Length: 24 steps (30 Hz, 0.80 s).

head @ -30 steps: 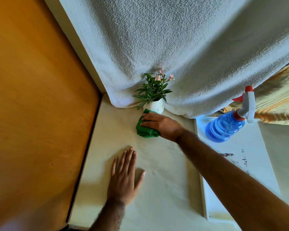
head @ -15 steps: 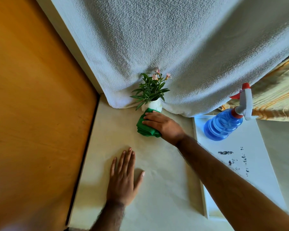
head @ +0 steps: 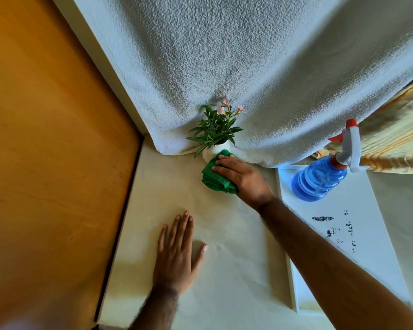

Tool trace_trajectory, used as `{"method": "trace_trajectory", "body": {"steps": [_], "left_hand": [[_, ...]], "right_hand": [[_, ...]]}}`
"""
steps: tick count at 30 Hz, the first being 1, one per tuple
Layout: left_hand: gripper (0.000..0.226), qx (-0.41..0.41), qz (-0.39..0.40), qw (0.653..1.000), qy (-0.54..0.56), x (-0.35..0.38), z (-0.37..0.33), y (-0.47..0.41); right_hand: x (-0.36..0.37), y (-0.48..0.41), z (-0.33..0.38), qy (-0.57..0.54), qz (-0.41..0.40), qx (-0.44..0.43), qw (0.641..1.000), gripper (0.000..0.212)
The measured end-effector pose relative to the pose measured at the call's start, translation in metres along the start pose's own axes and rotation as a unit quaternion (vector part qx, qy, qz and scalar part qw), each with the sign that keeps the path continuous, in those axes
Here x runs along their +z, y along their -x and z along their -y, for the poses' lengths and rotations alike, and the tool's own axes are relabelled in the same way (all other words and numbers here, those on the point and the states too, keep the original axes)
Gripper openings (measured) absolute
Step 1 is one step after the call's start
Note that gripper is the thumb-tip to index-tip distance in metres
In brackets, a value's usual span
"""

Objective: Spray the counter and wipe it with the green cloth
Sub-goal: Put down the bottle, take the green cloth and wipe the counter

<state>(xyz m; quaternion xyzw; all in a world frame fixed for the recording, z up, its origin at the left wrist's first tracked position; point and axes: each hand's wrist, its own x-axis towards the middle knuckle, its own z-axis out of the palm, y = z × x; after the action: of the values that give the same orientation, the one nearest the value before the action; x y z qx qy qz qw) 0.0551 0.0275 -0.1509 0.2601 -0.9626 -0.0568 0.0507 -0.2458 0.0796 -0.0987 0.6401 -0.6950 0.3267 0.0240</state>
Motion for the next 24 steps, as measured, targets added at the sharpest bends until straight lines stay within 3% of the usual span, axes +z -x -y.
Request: {"method": "trace_trajectory", "body": {"steps": [6,11,17,20,24], "left_hand": [[0.079,-0.003,0.005,1.000,0.008,-0.001,0.000,0.000],[0.078,-0.007,0.007,1.000,0.005,-0.002,-0.001,0.000],[0.079,-0.007,0.010,1.000,0.004,-0.003,-0.001,-0.001],[0.079,-0.009,0.014,1.000,0.003,-0.003,-0.001,-0.001],[0.079,-0.006,0.015,1.000,0.007,-0.003,0.000,-0.001]], "right_hand": [[0.001,0.012,0.005,-0.013,0.012,0.028,0.999,0.039],[-0.009,-0.014,0.018,0.001,0.000,-0.048,0.999,0.031],[0.009,-0.016,0.004,-0.006,0.089,-0.058,0.994,0.033],[0.018,-0.005,0.003,-0.034,0.135,-0.014,0.990,0.032],[0.019,-0.005,0.009,-0.096,0.143,0.065,0.983,0.046]]}}
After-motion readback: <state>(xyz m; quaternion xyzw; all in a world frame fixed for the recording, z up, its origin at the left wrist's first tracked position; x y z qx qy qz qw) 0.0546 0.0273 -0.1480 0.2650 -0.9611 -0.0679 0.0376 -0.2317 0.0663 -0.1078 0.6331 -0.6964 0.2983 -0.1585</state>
